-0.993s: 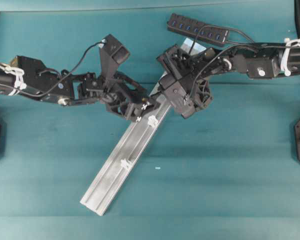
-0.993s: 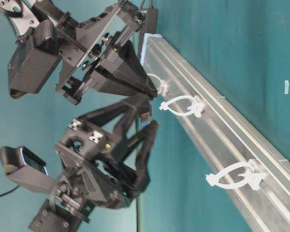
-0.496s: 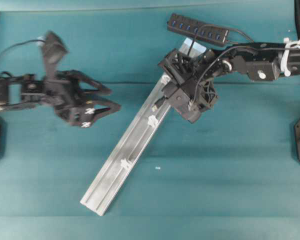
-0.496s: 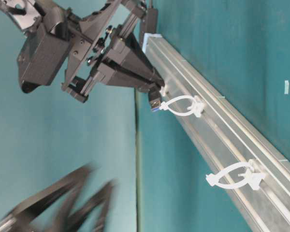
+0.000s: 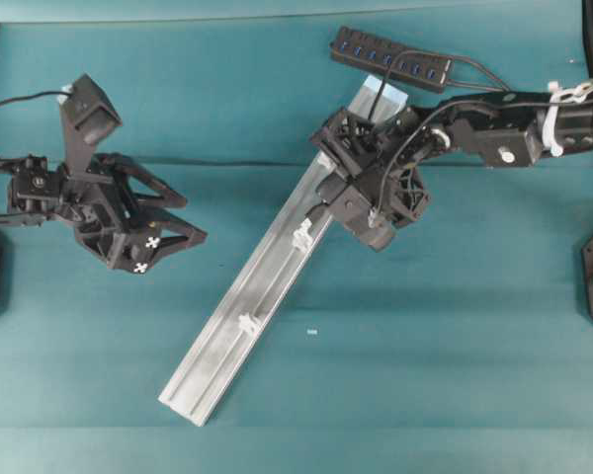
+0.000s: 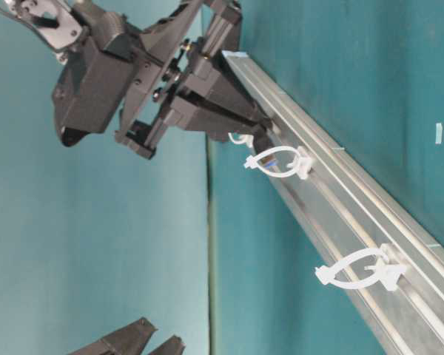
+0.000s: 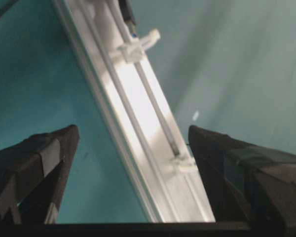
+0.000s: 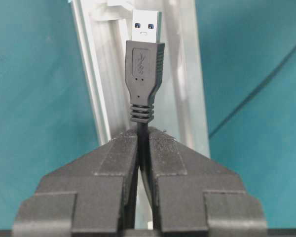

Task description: Pass the USB cable through three rings with both arms.

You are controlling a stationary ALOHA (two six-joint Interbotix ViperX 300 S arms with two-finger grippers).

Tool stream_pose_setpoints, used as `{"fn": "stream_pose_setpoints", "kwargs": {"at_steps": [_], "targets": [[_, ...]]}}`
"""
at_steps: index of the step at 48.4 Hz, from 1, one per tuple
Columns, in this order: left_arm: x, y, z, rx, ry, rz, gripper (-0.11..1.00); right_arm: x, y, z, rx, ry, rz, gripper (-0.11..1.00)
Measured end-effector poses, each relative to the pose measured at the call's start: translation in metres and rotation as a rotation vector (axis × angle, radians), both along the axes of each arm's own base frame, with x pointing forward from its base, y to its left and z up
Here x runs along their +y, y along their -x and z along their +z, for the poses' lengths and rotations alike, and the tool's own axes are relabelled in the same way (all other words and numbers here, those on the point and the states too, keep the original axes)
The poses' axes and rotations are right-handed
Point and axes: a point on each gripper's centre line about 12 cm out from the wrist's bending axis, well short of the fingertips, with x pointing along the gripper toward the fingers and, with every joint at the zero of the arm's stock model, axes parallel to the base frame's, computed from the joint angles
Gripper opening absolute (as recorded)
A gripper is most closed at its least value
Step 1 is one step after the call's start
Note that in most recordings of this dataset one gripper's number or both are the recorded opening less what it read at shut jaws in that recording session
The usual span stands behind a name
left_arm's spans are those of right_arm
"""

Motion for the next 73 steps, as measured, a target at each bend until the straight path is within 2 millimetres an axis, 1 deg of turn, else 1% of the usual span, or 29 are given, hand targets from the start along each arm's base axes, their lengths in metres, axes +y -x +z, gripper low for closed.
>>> {"fn": "stream_pose_setpoints", "kwargs": {"at_steps": [15, 29, 73], "targets": [[-0.001, 0.005, 0.007, -0.019, 0.003, 0.002, 0.96, 0.006, -0.003, 0.0, -0.002, 0.004, 0.02, 0.06], [-0.002, 0.007, 0.006, -0.018, 0.005, 0.001, 0.96, 0.013, -0.005, 0.0, -0.002, 0.004, 0.037, 0.06], [-0.001, 0.007, 0.006, -0.018, 0.007, 0.004, 0.96, 0.011, -0.002, -0.001, 0.021, 0.038, 0.076, 0.06]]}}
